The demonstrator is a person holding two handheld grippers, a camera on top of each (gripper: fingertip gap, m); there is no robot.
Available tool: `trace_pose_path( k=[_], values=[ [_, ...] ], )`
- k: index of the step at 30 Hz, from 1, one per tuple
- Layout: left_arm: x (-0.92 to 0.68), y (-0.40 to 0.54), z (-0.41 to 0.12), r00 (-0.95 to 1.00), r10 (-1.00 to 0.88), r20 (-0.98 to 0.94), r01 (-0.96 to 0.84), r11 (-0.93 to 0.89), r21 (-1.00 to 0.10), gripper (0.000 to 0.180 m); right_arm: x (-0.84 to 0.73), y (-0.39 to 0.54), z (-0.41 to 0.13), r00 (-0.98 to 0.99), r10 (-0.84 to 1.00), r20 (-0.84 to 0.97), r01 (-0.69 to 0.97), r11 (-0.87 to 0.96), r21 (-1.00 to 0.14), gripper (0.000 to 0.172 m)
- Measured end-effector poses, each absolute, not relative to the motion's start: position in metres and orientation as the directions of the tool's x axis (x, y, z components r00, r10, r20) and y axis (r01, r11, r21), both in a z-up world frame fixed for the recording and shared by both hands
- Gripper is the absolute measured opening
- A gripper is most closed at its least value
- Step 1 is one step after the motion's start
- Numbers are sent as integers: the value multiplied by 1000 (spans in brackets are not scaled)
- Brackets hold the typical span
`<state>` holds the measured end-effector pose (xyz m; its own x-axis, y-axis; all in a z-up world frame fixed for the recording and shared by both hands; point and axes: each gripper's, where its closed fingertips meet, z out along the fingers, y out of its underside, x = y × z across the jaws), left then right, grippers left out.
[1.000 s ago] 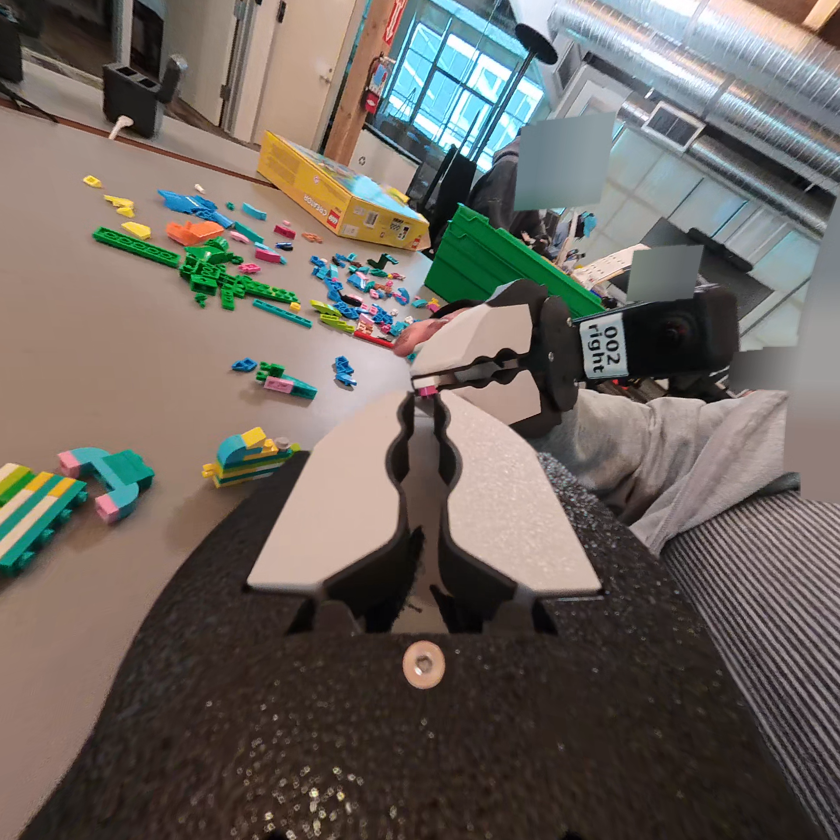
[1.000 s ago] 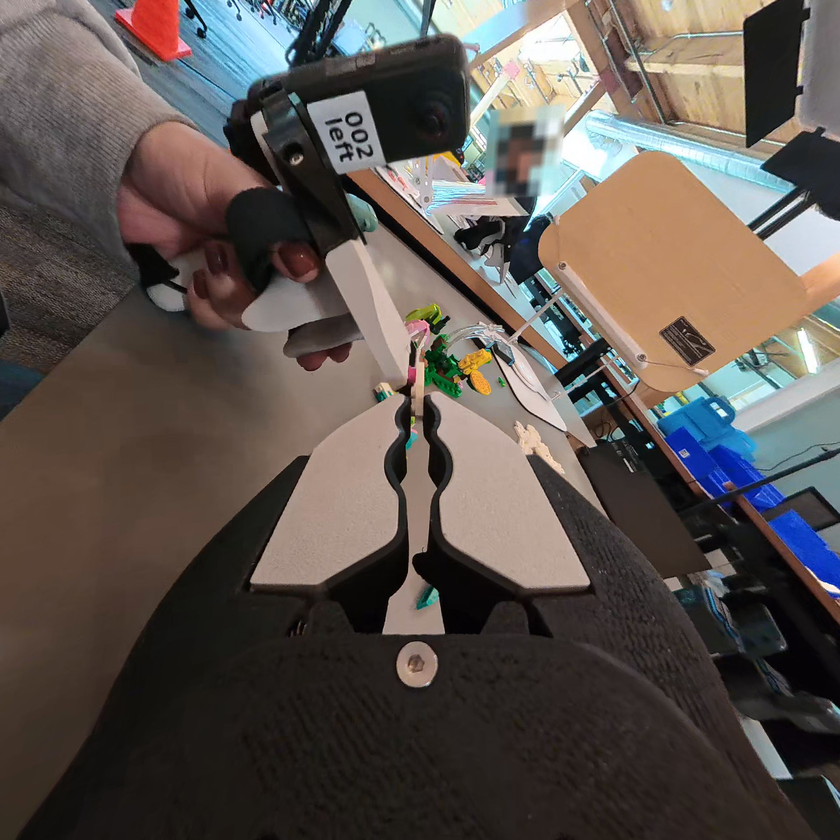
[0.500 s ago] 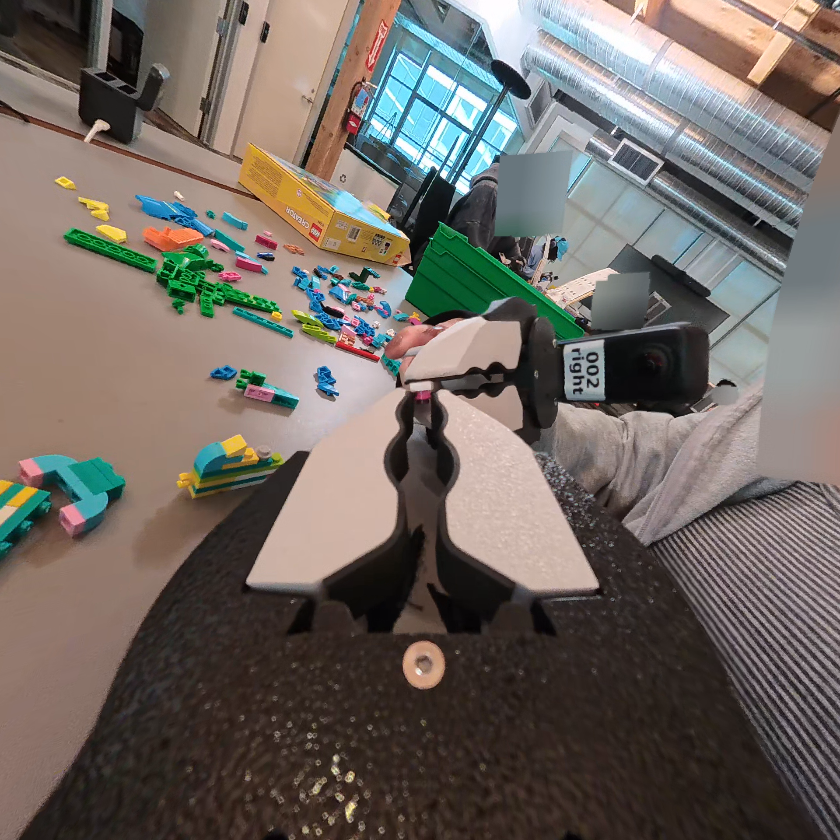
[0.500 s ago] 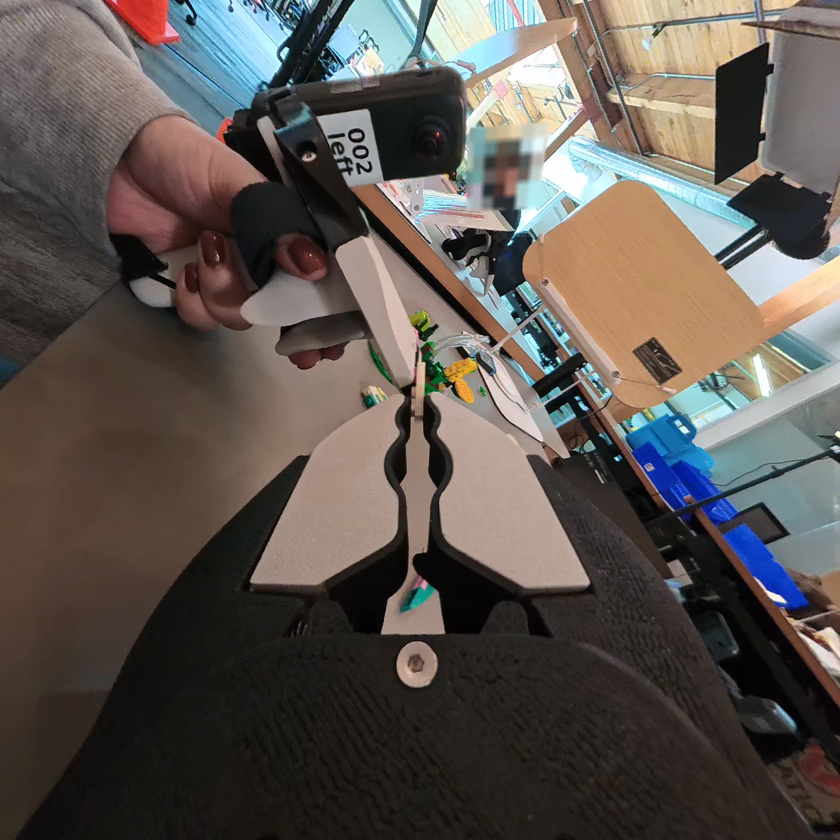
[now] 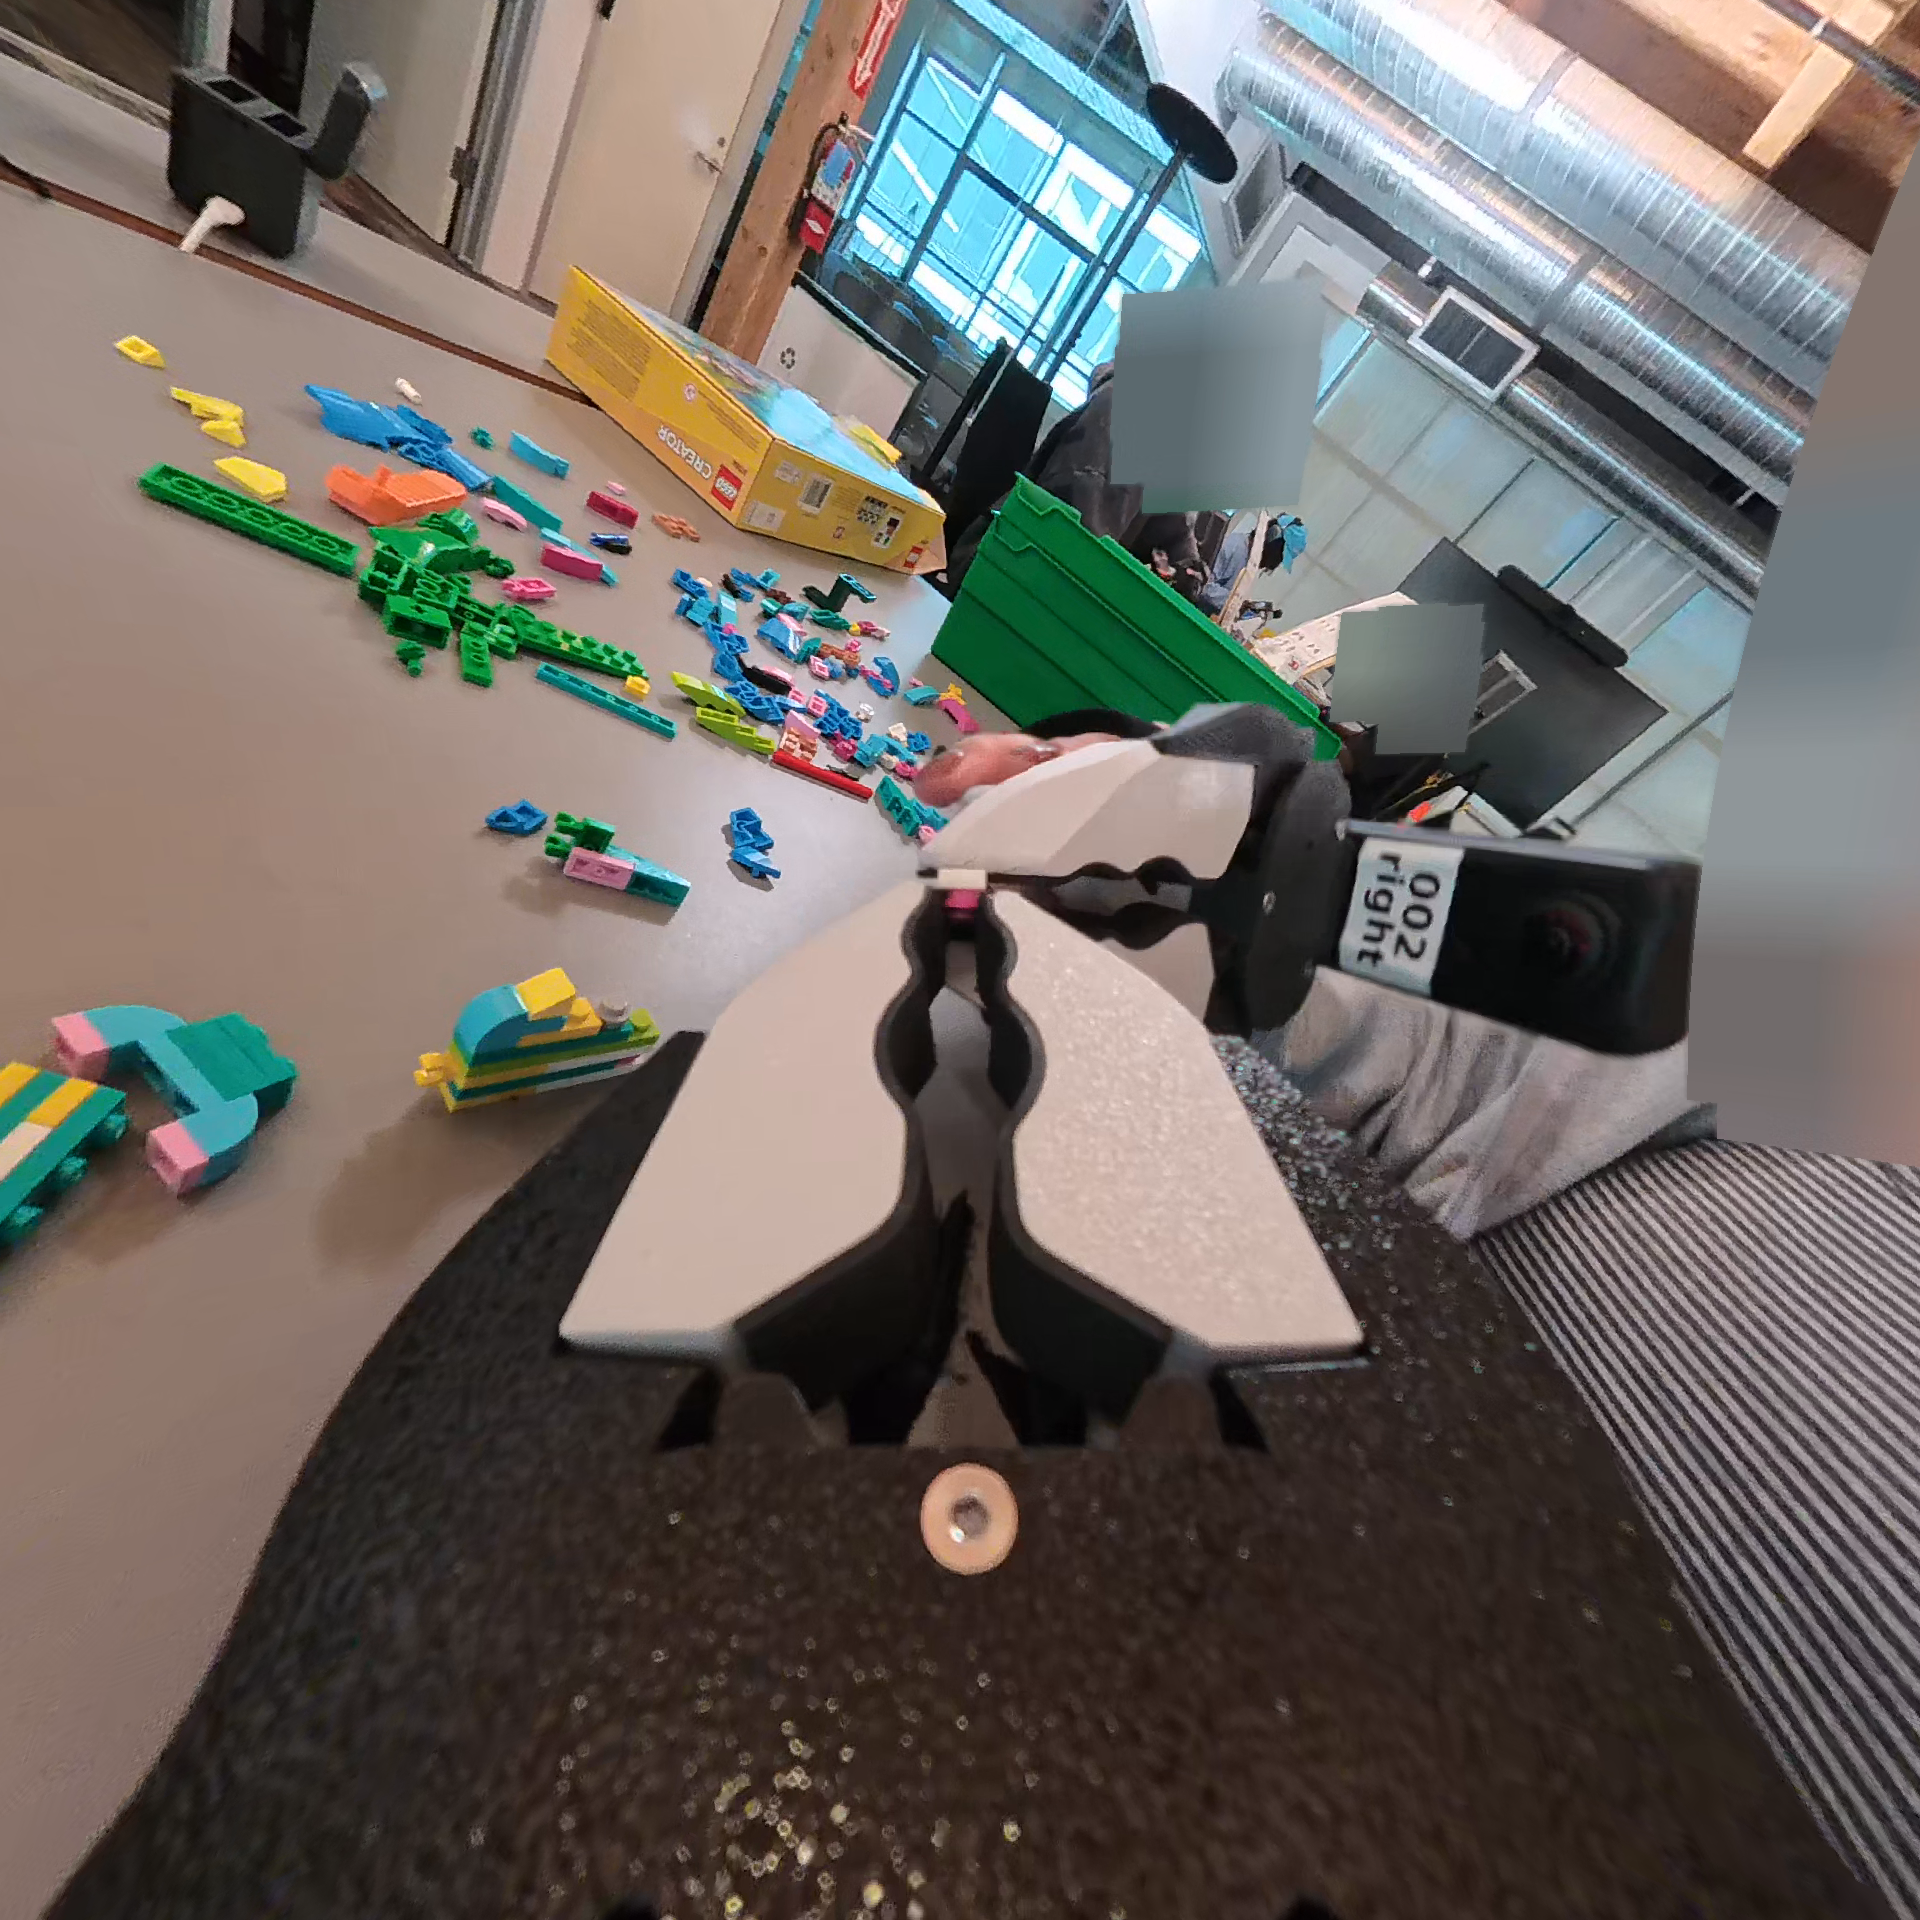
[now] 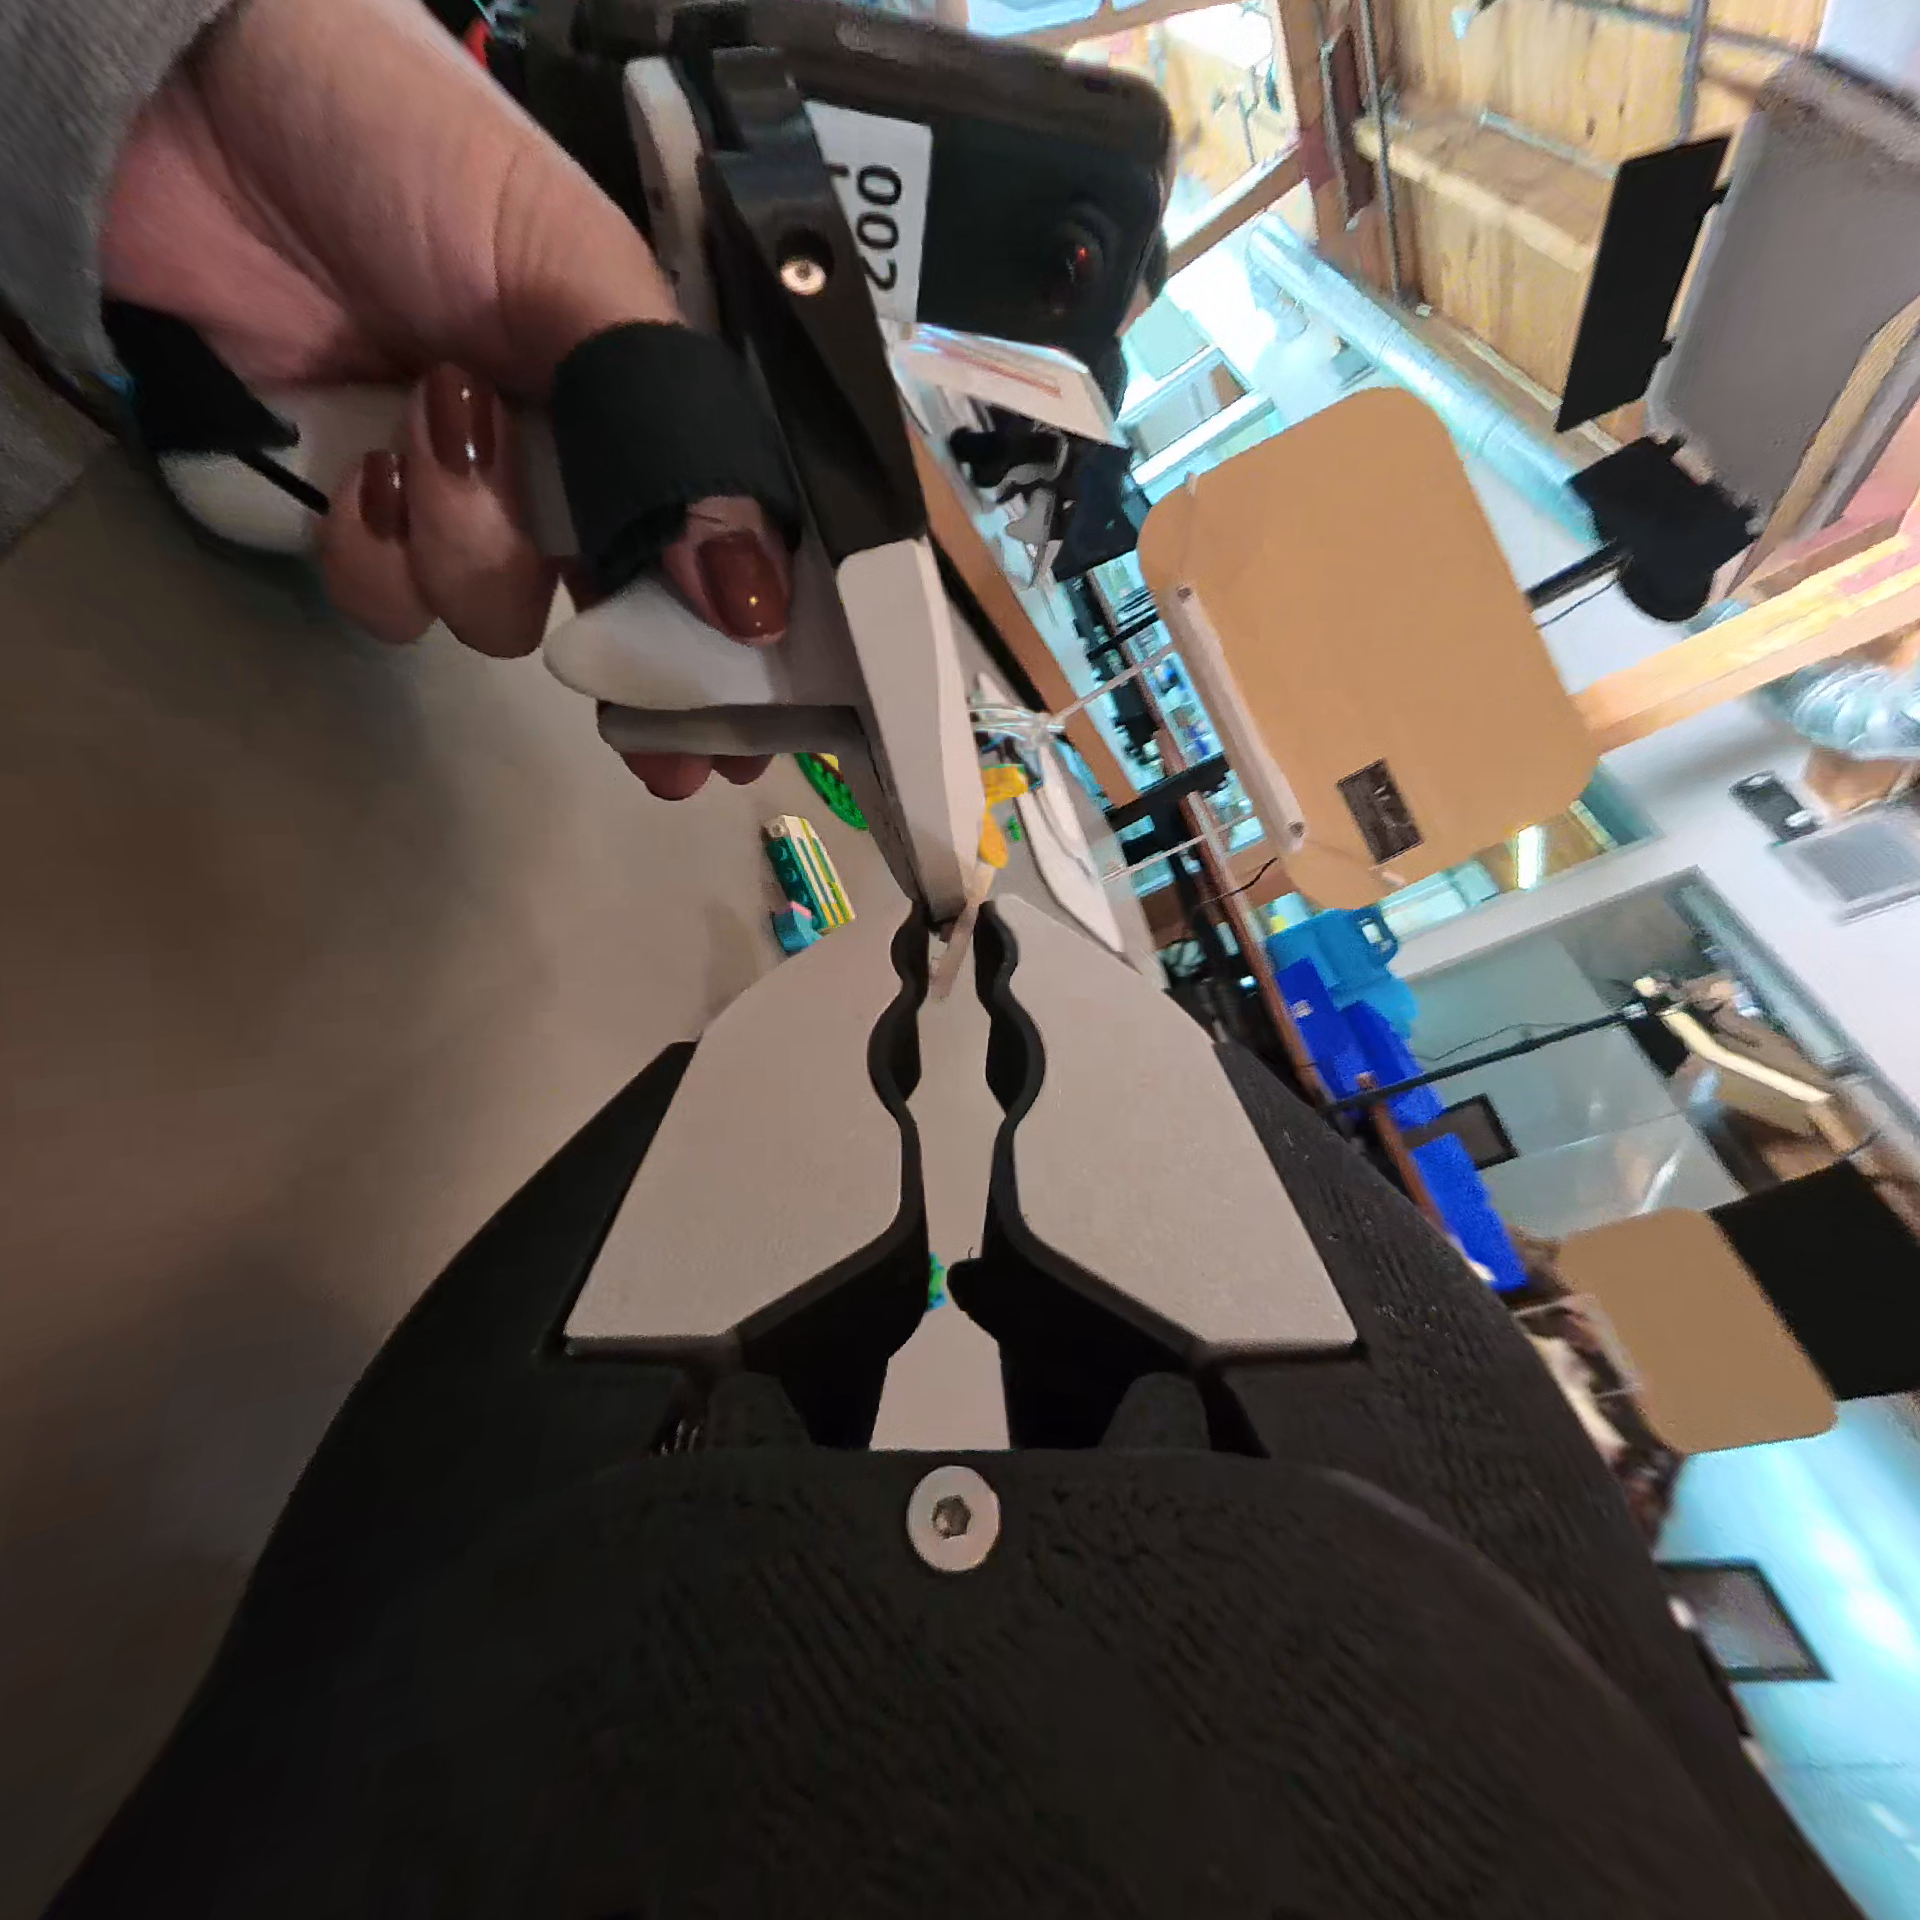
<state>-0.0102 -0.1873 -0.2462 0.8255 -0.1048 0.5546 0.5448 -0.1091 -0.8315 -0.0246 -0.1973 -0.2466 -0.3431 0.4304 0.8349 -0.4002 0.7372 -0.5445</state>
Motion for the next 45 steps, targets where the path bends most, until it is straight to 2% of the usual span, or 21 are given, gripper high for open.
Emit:
trace_pose_path(
  k=[2,5,10,13,15,18,20,22,26,29,32,35,38,40,41,43,45],
  values=[
    [-6,-190,-245,825,-136,548,536,-117,-836,6,-21,-200,-246,-435,480,762,-375,672,-638,7],
    [-3,-191,-243,821,-170,544,532,-115,-839,6,-16,-203,-246,-625,553,551,-284,496,-820,6],
    [5,-193,-240,801,-234,550,539,-118,-834,6,-7,-204,-243,-809,539,237,-108,260,-960,5],
    [8,-192,-240,797,-246,551,537,-127,-834,6,-4,-204,-243,-847,512,143,-46,197,-979,5],
    [8,-192,-240,790,-248,560,548,-125,-827,6,-4,-203,-243,-849,507,150,-58,193,-980,5],
    [1,-191,-241,775,-225,590,579,-119,-806,5,-9,-202,-243,-775,546,318,-194,273,-942,5],
    [-1,-191,-244,773,-205,600,587,-130,-799,5,-13,-201,-246,-681,549,485,-290,405,-867,5],
    [0,-193,-246,793,-205,573,554,-148,-820,5,-13,-202,-250,-653,527,544,-299,481,-824,5],
    [10,-195,-241,799,-255,544,523,-149,-839,5,-3,-205,-245,-838,512,192,-71,247,-966,4],
    [15,-197,-238,786,-291,545,527,-145,-837,5,3,-207,-242,-895,444,-44,100,103,-990,4],
    [16,-199,-233,780,-314,542,533,-121,-837,0,8,-208,-238,-909,372,-190,208,11,-978,4],
    [13,-201,-236,784,-300,544,532,-128,-837,0,7,-204,-232,-911,389,-137,150,3,-989,3],
    [9,-201,-236,758,-269,594,585,-123,-802,0,-5,-196,-232,-855,514,69,-28,87,-996,3],
    [1,-199,-241,759,-206,617,608,-114,-786,3,-11,-192,-233,-765,578,284,-182,229,-956,3],
    [0,-198,-243,758,-194,622,610,-124,-782,13,-13,-192,-234,-721,584,372,-238,295,-925,3],
    [1,-196,-244,754,-184,631,616,-139,-776,23,-13,-194,-235,-649,575,498,-321,386,-865,3],
    [2,-194,-243,755,-182,630,614,-143,-777,24,-12,-197,-237,-595,547,589,-375,459,-806,3]
  ],
)
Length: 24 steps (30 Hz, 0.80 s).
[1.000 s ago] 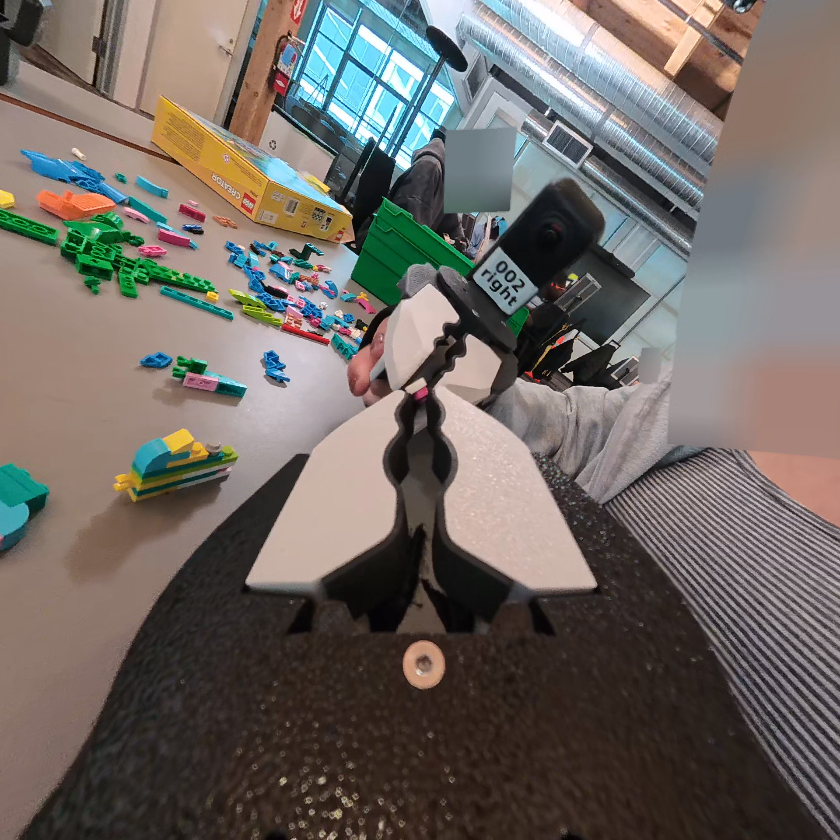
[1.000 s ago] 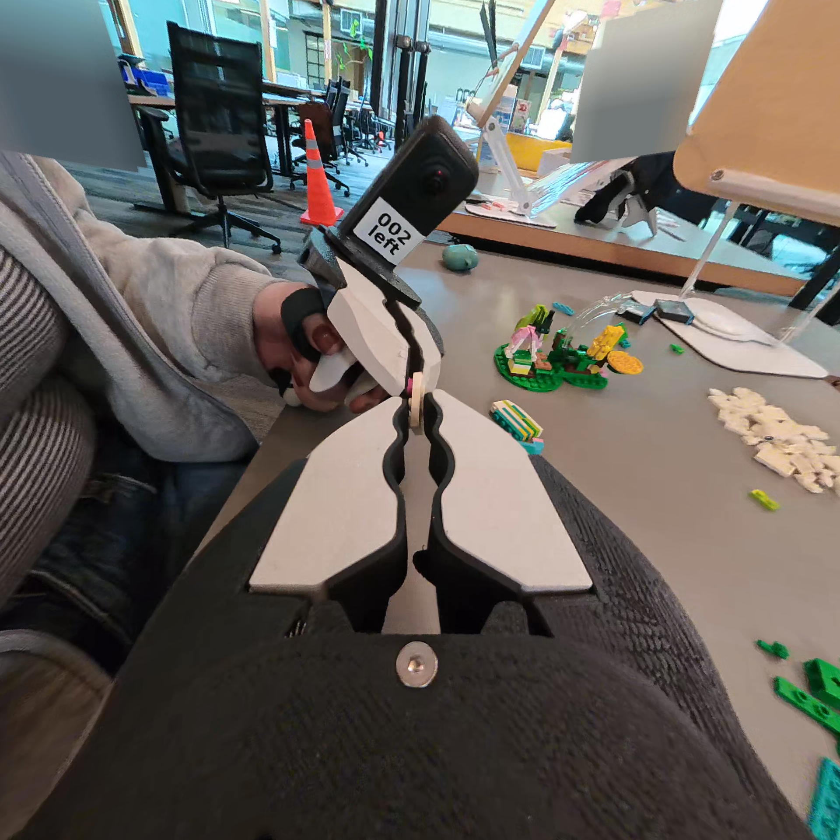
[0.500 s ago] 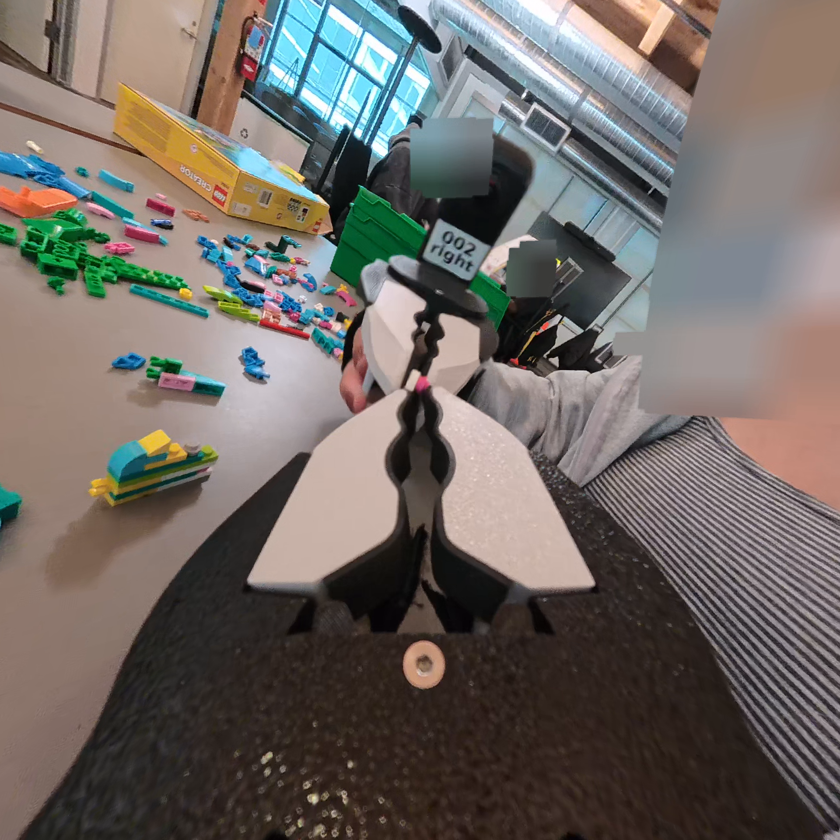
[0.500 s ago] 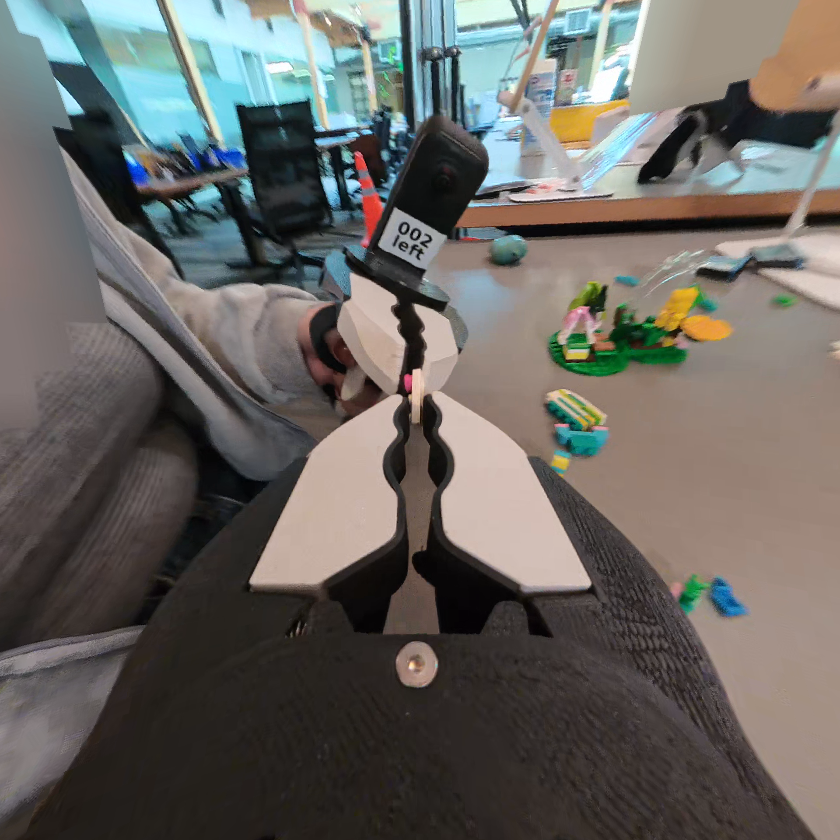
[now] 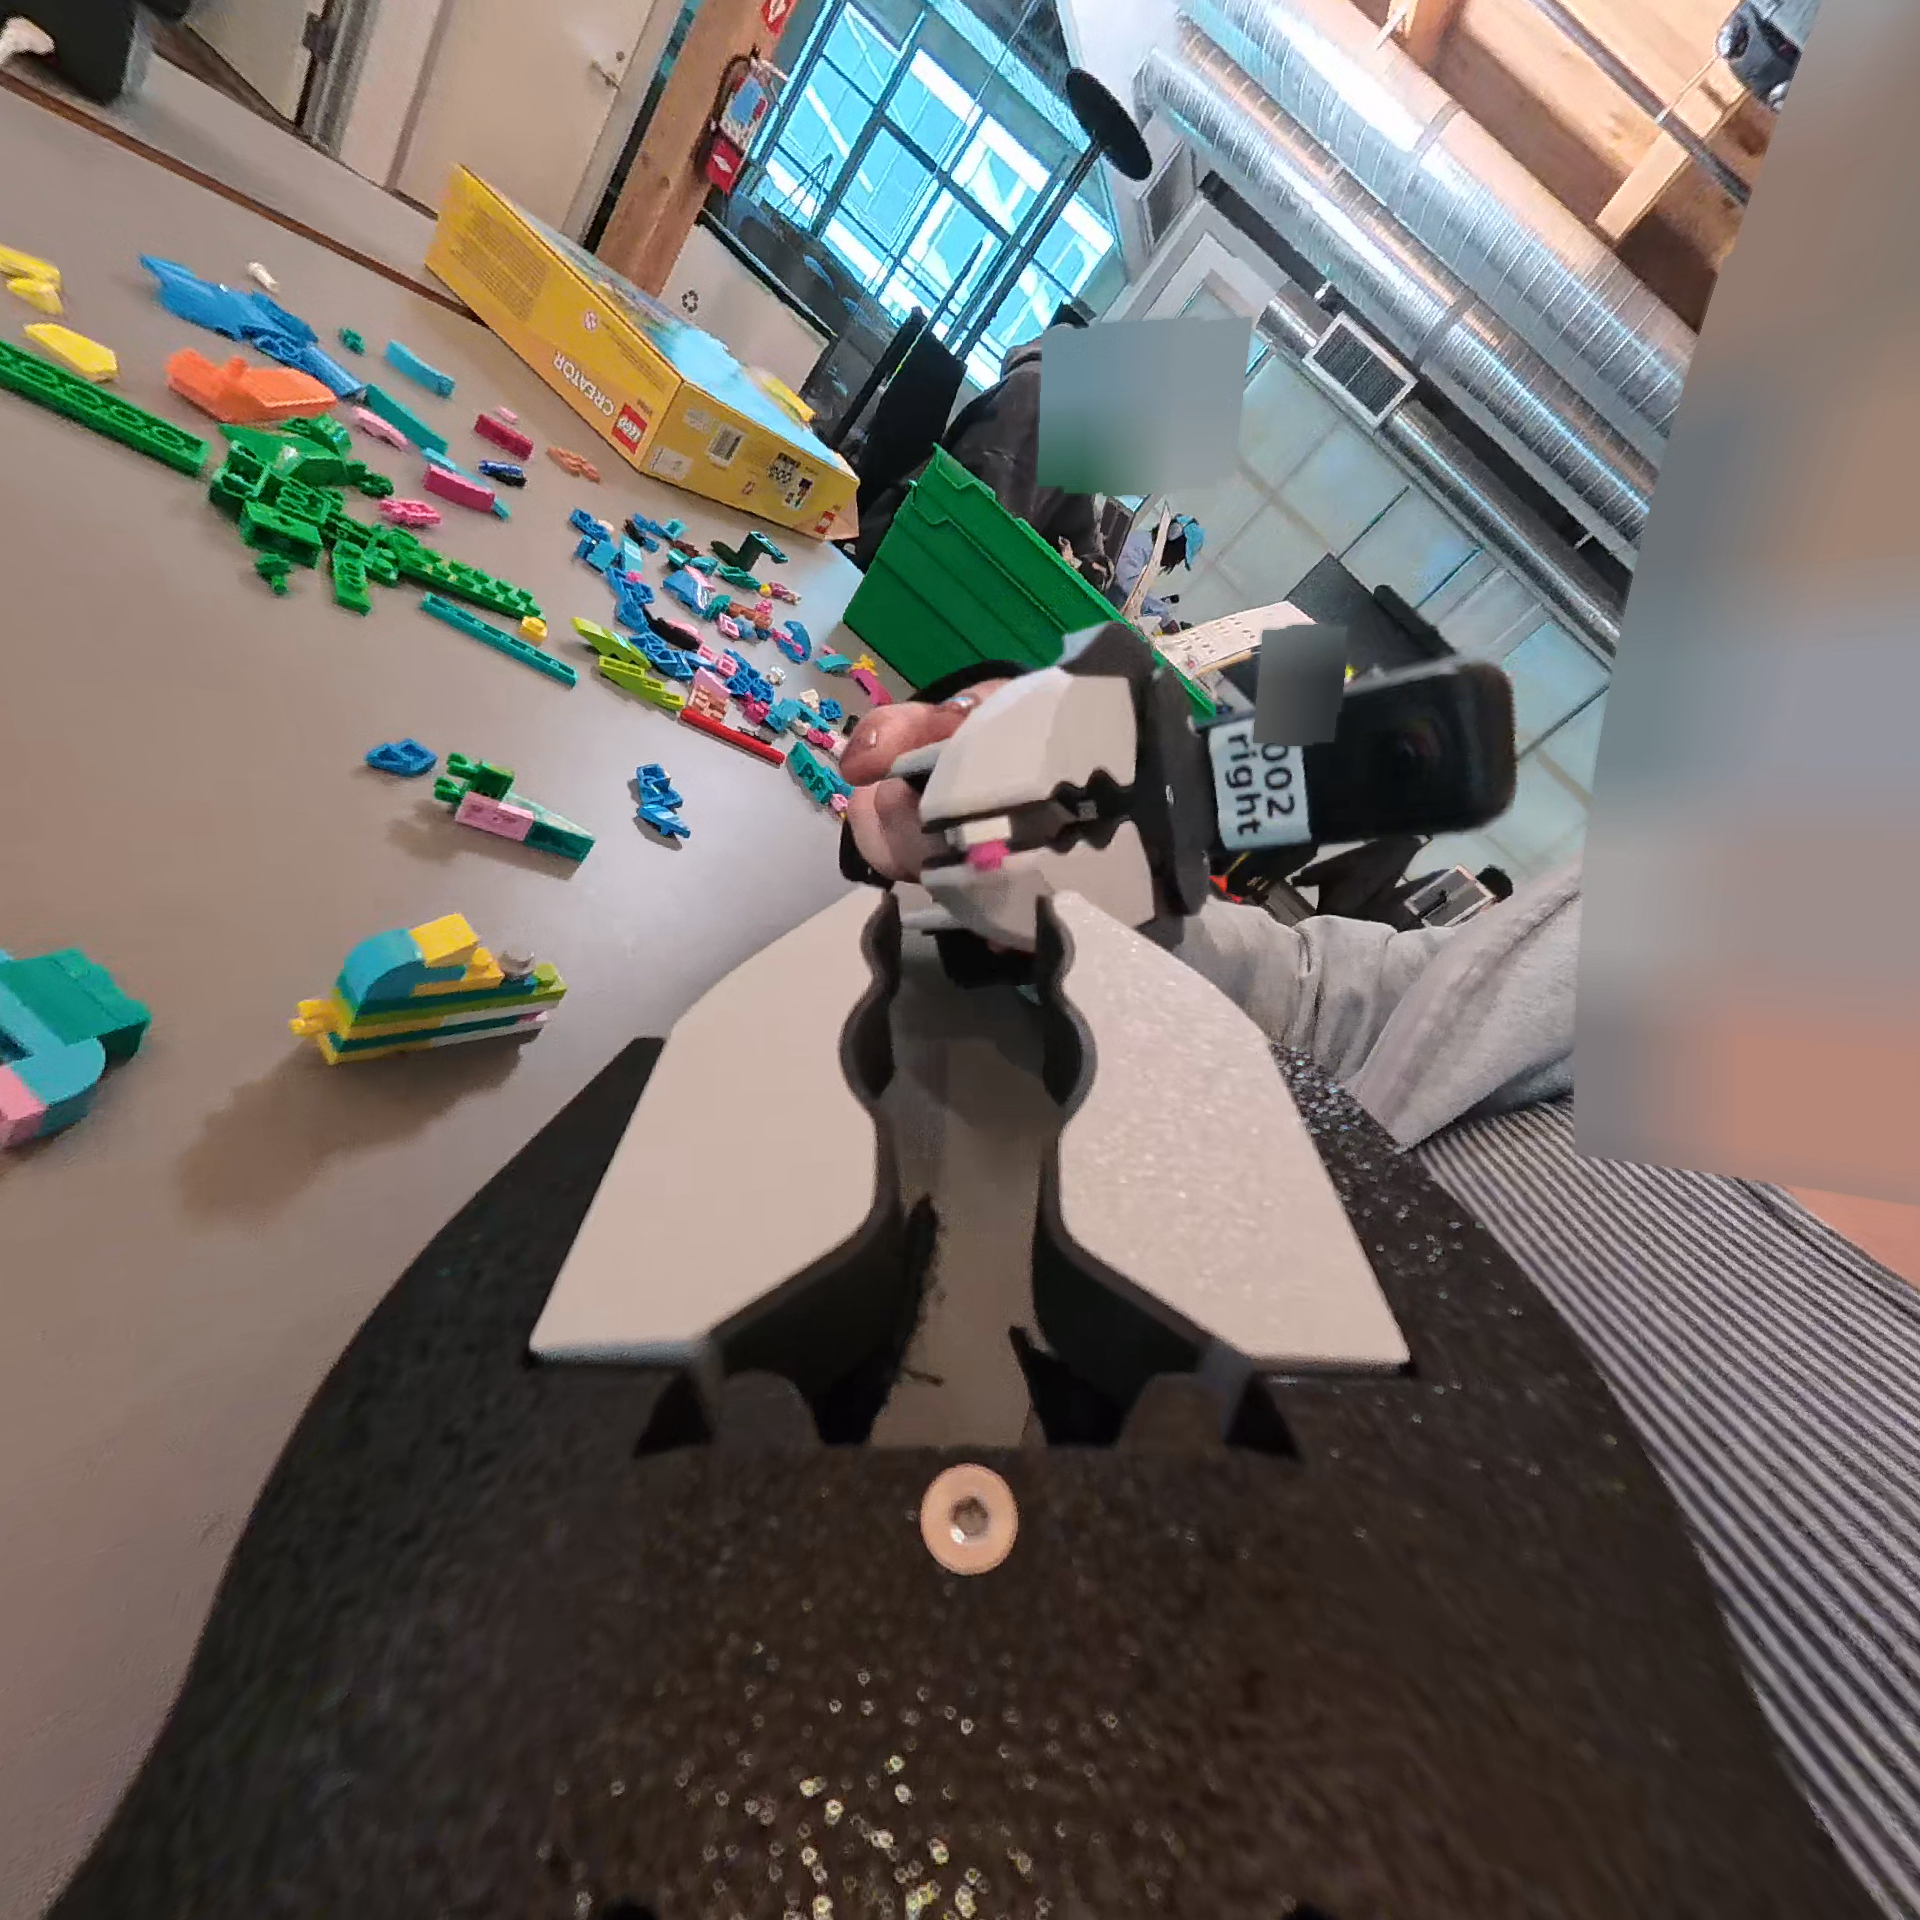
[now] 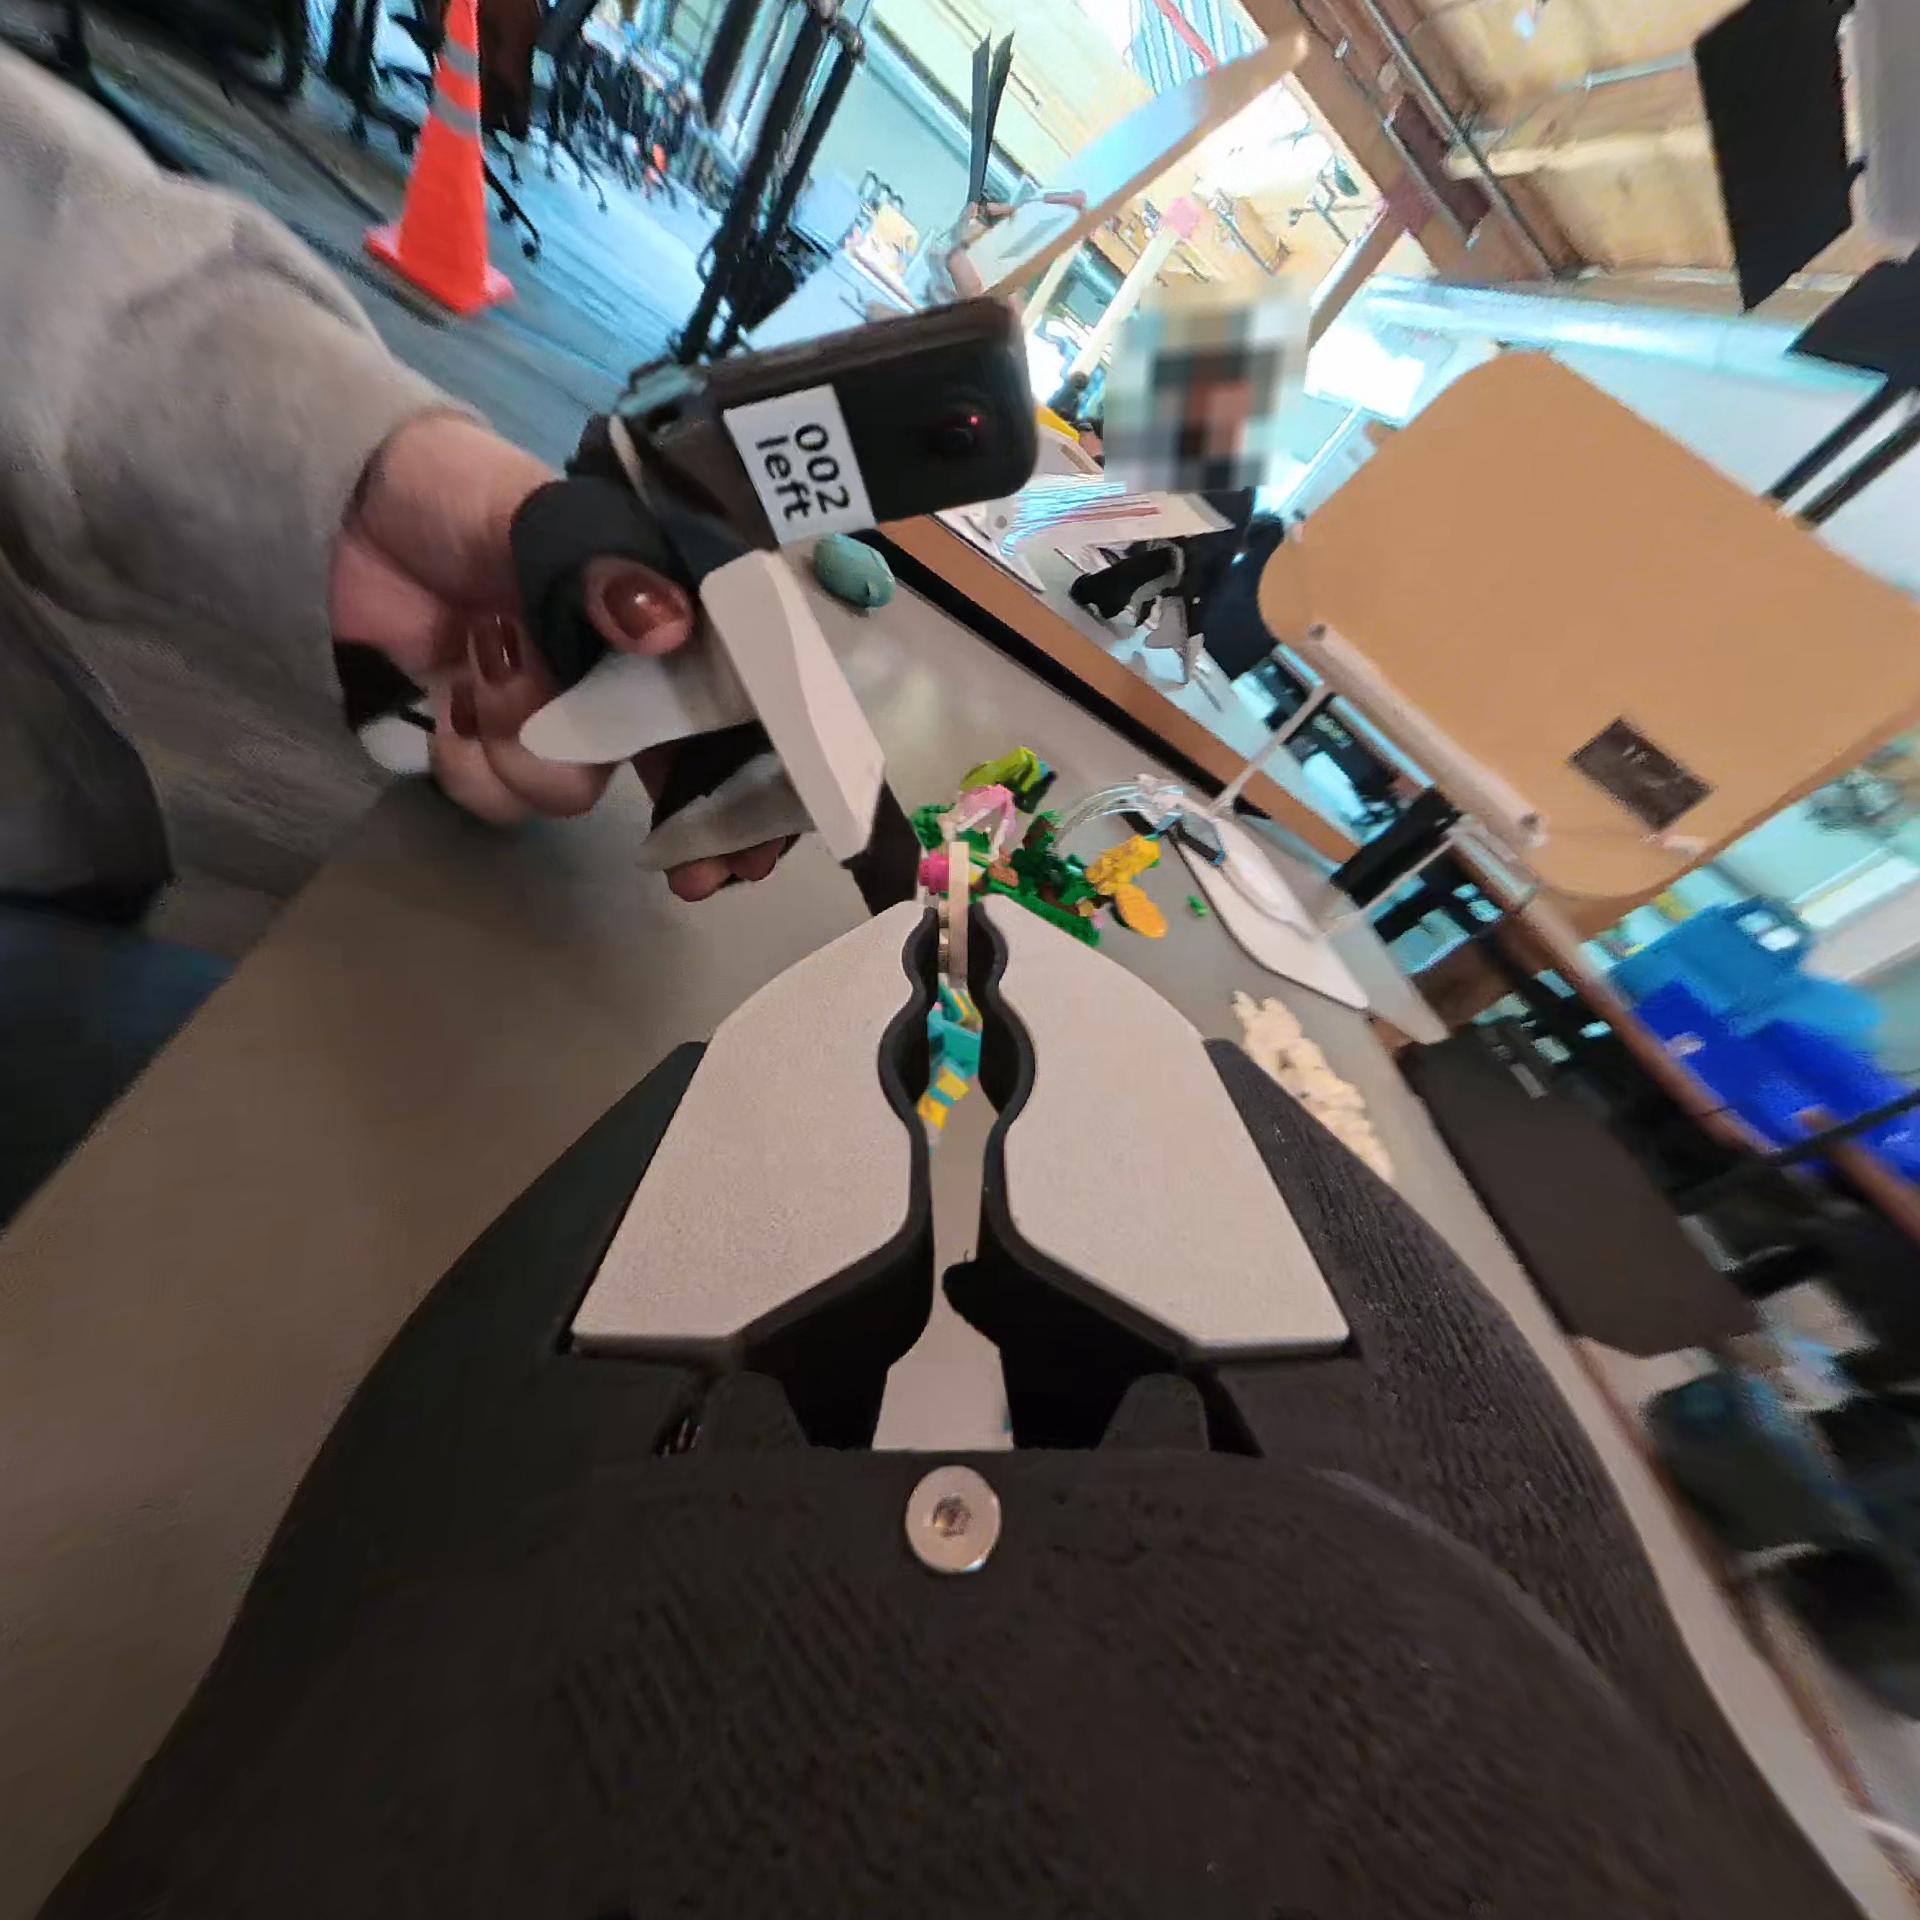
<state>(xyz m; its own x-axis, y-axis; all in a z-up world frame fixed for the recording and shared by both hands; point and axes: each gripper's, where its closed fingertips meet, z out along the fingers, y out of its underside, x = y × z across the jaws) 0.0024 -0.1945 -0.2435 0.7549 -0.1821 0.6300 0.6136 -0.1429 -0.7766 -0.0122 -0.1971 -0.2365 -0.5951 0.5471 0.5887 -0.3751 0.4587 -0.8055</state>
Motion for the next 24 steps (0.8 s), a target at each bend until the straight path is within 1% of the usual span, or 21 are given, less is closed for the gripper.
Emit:
trace_pose_path(
  k=[3,6,8,12,13,14,15,16,18,20,22,24],
  values=[
    [2,-193,-241,757,-182,627,613,-132,-779,17,-10,-202,-238,-523,501,690,-438,537,-722,3],
    [0,-193,-242,763,-173,623,610,-125,-782,14,-10,-202,-239,-452,466,761,-474,597,-647,4],
    [-3,-194,-243,790,-157,592,582,-110,-806,6,-11,-202,-240,-398,435,808,-494,640,-588,3],
    [-3,-196,-240,823,-150,548,539,-96,-837,6,-12,-203,-236,-237,365,901,-514,739,-435,4],
    [-4,-197,-241,835,-139,533,523,-100,-846,6,-13,-203,-236,-221,348,911,-504,759,-413,3],
    [-3,-198,-241,845,-141,516,505,-107,-856,6,-13,-204,-237,-245,349,905,-488,762,-426,3],
    [-1,-200,-240,844,-160,513,501,-107,-859,6,-12,-205,-237,-309,380,872,-470,736,-487,4],
    [2,-202,-238,831,-188,523,513,-104,-852,6,-10,-207,-236,-402,436,805,-443,677,-588,4],
    [6,-204,-233,810,-230,539,534,-88,-841,6,-5,-210,-233,-593,524,611,-356,510,-783,3],
    [11,-205,-229,787,-273,553,556,-73,-828,5,-1,-211,-231,-733,547,404,-239,350,-906,4],
    [12,-204,-227,771,-290,567,575,-67,-815,5,1,-211,-229,-812,536,231,-132,216,-967,4],
    [11,-204,-227,762,-295,577,586,-65,-808,5,2,-211,-229,-846,516,136,-64,154,-986,4]
  ],
)
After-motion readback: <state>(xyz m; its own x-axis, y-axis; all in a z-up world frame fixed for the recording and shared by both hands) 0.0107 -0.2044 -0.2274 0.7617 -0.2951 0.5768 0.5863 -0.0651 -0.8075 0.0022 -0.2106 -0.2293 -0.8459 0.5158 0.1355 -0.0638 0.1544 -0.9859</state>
